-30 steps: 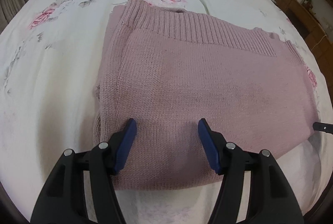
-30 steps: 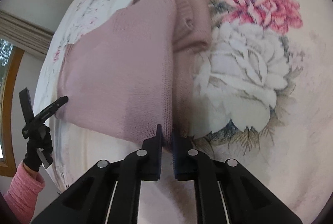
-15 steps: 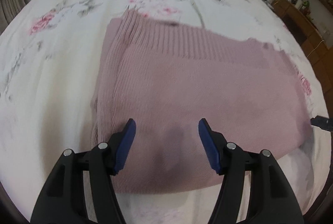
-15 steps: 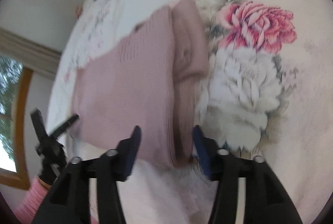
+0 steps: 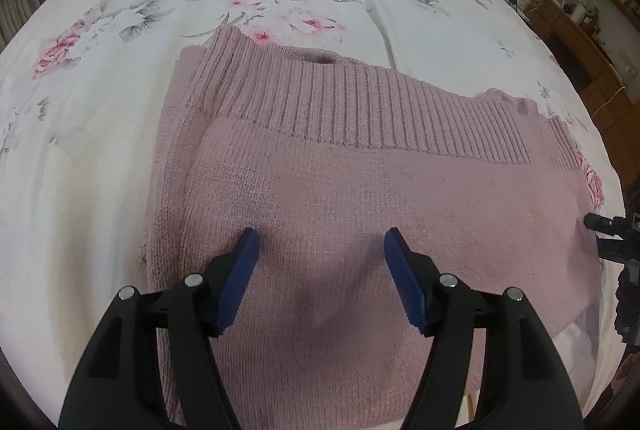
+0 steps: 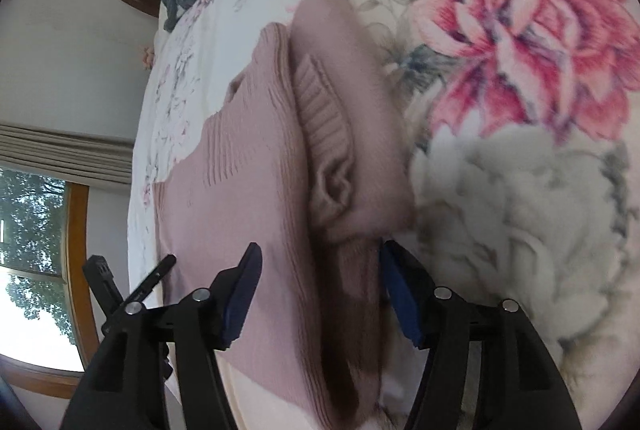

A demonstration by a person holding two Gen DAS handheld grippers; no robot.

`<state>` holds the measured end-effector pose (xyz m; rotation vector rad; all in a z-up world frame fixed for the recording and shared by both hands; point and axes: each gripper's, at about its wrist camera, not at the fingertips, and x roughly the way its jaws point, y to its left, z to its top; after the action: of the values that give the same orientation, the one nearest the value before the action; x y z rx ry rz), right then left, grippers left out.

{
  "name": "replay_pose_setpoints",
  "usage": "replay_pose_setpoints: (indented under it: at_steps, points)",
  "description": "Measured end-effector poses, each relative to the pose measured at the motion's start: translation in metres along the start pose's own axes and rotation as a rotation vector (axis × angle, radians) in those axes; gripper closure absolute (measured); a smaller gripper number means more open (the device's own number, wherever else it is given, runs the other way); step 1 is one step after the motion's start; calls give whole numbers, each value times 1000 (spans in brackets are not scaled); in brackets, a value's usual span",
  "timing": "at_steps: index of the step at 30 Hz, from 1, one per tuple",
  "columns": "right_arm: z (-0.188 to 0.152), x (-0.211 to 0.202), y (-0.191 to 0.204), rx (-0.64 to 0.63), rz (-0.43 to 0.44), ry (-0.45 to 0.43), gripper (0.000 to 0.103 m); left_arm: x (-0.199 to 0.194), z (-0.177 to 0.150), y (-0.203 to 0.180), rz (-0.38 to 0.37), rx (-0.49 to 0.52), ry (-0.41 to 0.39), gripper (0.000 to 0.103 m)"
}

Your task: Fold small clothes

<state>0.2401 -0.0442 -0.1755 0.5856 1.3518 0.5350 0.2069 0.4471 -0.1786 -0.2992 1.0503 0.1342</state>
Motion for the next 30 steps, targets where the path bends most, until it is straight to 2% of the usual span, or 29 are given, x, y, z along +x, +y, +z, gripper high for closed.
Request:
replay_pose_setpoints:
  at_steps: [2, 5, 19, 22, 24, 30]
  points:
    - [6, 6, 2, 6, -2, -3, 60, 0, -1, 2, -7, -3, -3, 37]
    - [11, 14, 1, 31, 14, -3, 70, 0, -2, 4, -22, -8, -6, 37]
    - [2, 8, -3, 49, -19, -16, 75, -5, -2, 8, -48, -35, 0, 37]
    - [2, -2, 25, -4, -63, -44, 79, -19, -4, 13, -80, -57, -7, 38]
    - [2, -9, 50, -60, -80, -62, 82, -33, -7, 17, -74, -43, -30, 38]
    - [-7, 2, 152, -265, -141, -43, 86, -60, -11, 34, -78, -57, -52, 38]
